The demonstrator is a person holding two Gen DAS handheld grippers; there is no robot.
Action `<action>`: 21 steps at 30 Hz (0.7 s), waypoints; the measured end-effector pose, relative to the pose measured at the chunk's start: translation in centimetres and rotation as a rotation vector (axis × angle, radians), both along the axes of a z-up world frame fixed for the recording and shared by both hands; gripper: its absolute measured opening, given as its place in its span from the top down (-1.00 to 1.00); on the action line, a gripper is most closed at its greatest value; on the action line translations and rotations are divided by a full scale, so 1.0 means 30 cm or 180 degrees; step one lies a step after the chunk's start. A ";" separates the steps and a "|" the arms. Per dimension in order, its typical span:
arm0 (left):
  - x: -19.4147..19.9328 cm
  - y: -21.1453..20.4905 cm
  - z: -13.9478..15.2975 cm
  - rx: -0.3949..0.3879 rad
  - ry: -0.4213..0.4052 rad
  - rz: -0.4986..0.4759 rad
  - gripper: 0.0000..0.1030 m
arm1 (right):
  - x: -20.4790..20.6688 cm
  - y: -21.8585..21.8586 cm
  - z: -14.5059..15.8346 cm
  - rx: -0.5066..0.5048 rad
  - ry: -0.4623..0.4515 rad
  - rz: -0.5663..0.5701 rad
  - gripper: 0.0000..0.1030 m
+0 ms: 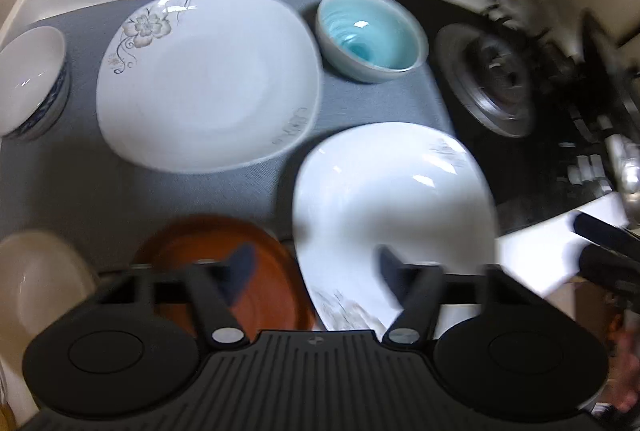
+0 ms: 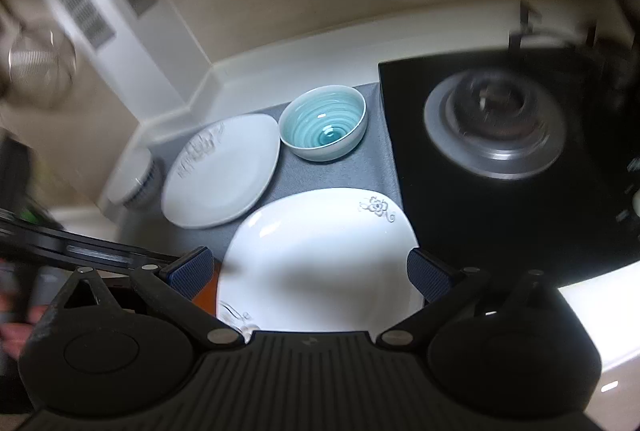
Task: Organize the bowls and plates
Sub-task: 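Move both grippers down to the rim of the large flower-print white plate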
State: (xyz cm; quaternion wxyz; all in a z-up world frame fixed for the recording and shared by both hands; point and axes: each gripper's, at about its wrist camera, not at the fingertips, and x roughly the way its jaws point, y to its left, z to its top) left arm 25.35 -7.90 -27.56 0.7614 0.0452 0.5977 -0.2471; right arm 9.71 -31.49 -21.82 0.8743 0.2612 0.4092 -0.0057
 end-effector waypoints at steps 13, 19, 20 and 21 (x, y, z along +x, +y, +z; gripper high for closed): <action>0.069 -0.077 -0.218 -0.0005 0.0578 0.0350 0.21 | 0.044 -0.269 -0.306 0.0884 0.0234 0.0201 -0.49; 0.035 -0.059 -0.246 0.0043 0.0738 0.0454 0.41 | 0.064 -0.284 -0.389 0.0995 0.0311 0.0218 -0.03; 0.030 -0.052 -0.252 0.0019 0.0825 0.0466 0.41 | 0.072 -0.288 -0.406 0.1065 0.0352 0.0231 0.00; 0.022 -0.041 -0.259 -0.0019 0.0908 0.0490 0.41 | 0.080 -0.293 -0.423 0.1148 0.0398 0.0239 0.07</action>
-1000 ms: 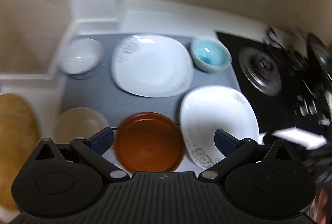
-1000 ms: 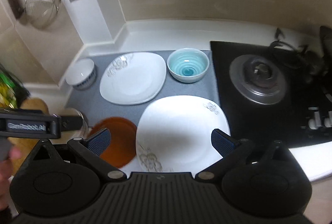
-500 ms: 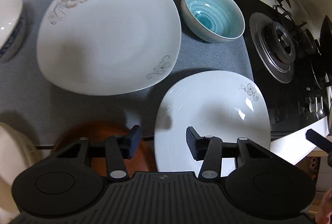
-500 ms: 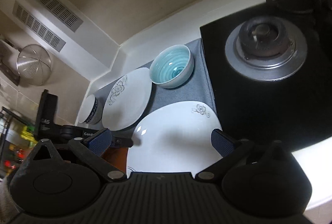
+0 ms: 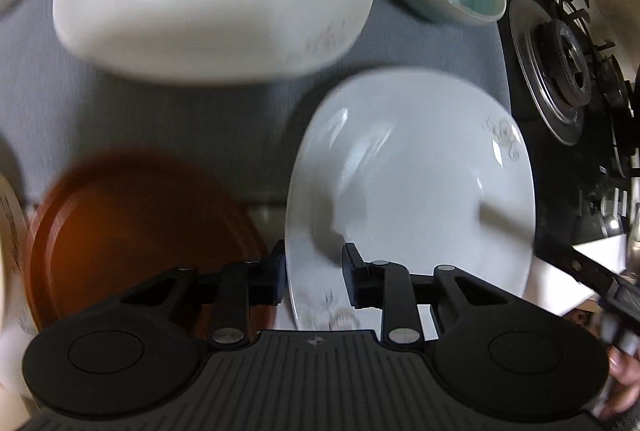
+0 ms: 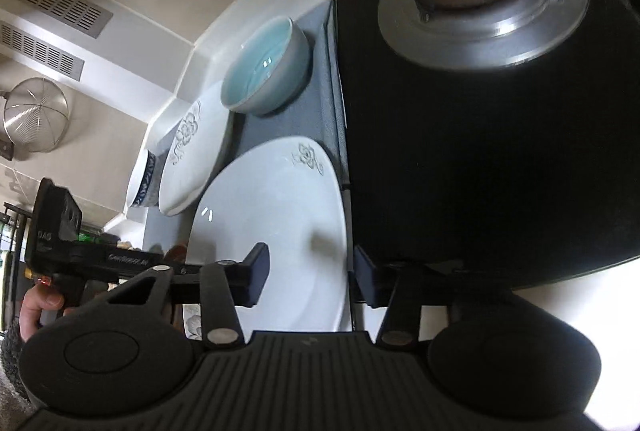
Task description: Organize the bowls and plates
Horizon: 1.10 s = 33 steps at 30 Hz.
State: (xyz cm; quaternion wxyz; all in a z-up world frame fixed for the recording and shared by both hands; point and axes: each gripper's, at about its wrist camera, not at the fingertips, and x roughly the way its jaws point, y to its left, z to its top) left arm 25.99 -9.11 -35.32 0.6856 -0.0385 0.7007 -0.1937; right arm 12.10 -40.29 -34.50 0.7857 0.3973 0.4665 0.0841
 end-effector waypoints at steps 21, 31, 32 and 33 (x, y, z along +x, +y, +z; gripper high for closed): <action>-0.082 -0.025 0.017 0.0124 -0.0150 0.0322 0.39 | 0.002 -0.012 -0.027 0.0028 0.0112 0.0222 0.38; -0.125 -0.116 0.046 0.0524 -0.0458 0.0228 0.27 | 0.009 0.030 -0.003 -0.0253 0.0057 0.0420 0.26; -0.125 -0.117 0.044 0.0527 -0.0451 0.0220 0.27 | 0.007 0.033 -0.001 -0.0285 0.0037 0.0442 0.26; -0.123 -0.117 0.041 0.0516 -0.0429 0.0231 0.27 | 0.005 0.032 -0.001 -0.0296 0.0020 0.0448 0.26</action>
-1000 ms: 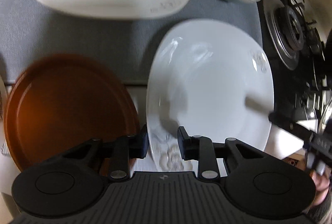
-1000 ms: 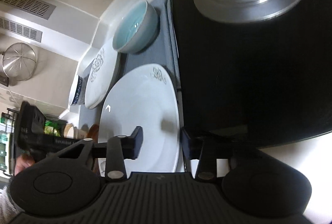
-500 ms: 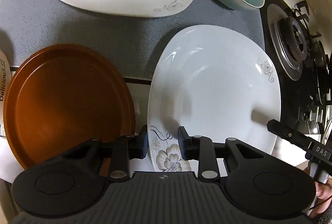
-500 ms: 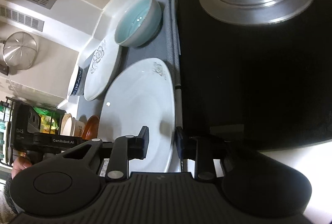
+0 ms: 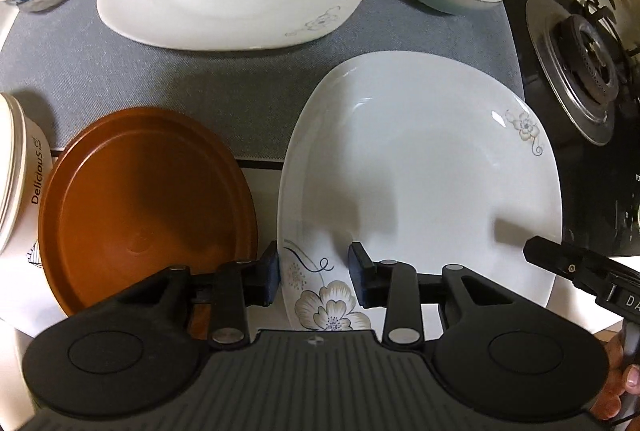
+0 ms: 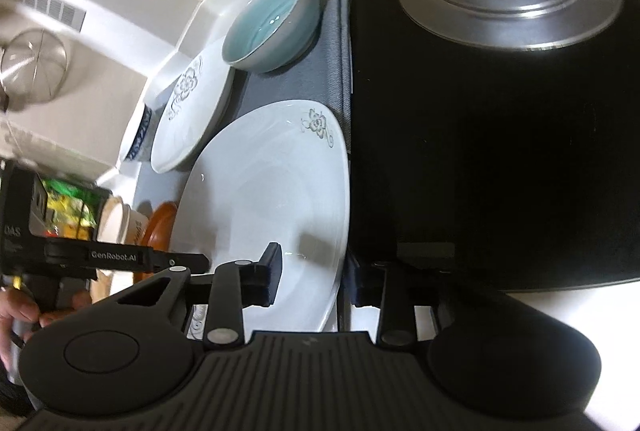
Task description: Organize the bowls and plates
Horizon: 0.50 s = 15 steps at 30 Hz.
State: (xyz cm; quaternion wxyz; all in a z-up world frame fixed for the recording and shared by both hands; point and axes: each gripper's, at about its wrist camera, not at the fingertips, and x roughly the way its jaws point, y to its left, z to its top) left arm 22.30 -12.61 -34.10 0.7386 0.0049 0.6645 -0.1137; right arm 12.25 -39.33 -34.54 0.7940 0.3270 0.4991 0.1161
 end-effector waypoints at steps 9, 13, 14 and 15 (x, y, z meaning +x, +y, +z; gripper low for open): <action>-0.031 -0.064 -0.032 0.0068 -0.0074 -0.0364 -0.14 | -0.037 0.017 -0.004 -0.0036 -0.0134 -0.0284 0.26; -0.007 -0.070 -0.035 0.0112 0.0074 -0.0403 0.00 | -0.072 0.026 -0.009 -0.0059 -0.0230 -0.0446 0.33; 0.015 -0.075 -0.042 0.0088 0.0113 -0.0381 0.05 | -0.083 0.025 -0.011 -0.0031 -0.0236 -0.0501 0.37; 0.023 -0.066 -0.042 0.0059 0.0144 -0.0343 0.09 | -0.095 0.025 -0.012 -0.0008 -0.0243 -0.0543 0.41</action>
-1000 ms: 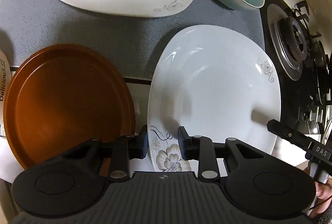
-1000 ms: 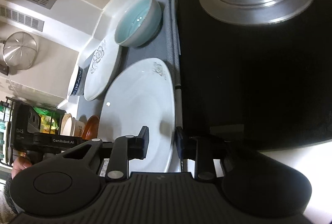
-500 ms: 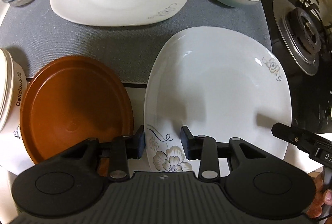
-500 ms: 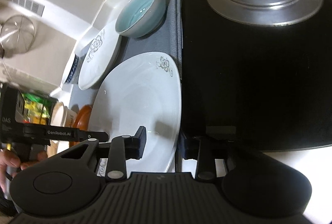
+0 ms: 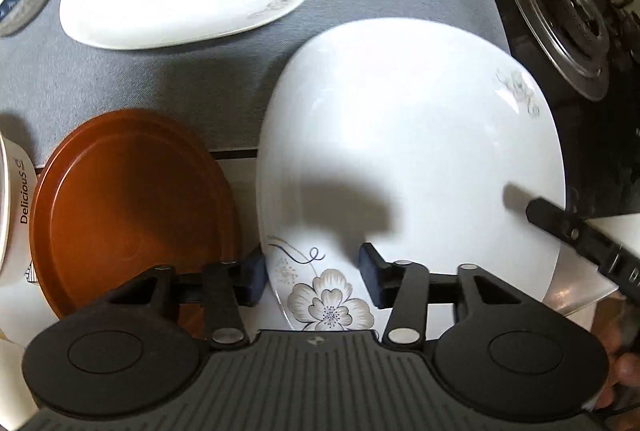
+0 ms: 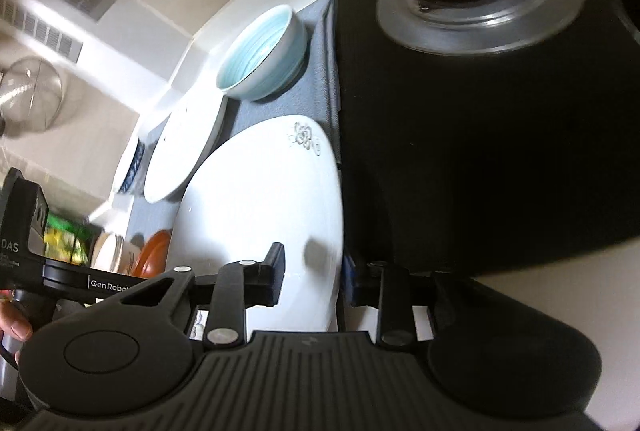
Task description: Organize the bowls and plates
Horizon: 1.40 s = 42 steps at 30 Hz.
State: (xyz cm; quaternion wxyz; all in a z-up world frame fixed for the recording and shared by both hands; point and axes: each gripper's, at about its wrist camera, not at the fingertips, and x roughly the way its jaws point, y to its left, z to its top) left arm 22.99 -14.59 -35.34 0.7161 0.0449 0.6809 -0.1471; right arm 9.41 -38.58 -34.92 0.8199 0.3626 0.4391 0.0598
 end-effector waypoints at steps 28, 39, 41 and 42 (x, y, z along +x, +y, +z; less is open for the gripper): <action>0.029 0.144 -0.043 -0.0923 0.0323 0.0112 0.66 | -0.095 -0.010 -0.027 0.0147 0.0156 -0.0429 0.79; 0.076 0.176 -0.032 -0.1055 0.0349 0.0165 0.68 | -0.078 0.017 0.016 0.0132 0.0309 -0.0530 0.81; 0.077 0.180 -0.019 -0.1115 0.0324 0.0175 0.68 | -0.080 0.030 0.059 0.0005 0.0278 -0.0486 0.79; 0.077 0.187 -0.004 -0.1160 0.0287 0.0150 0.68 | -0.079 0.034 0.075 -0.0037 0.0268 -0.0463 0.76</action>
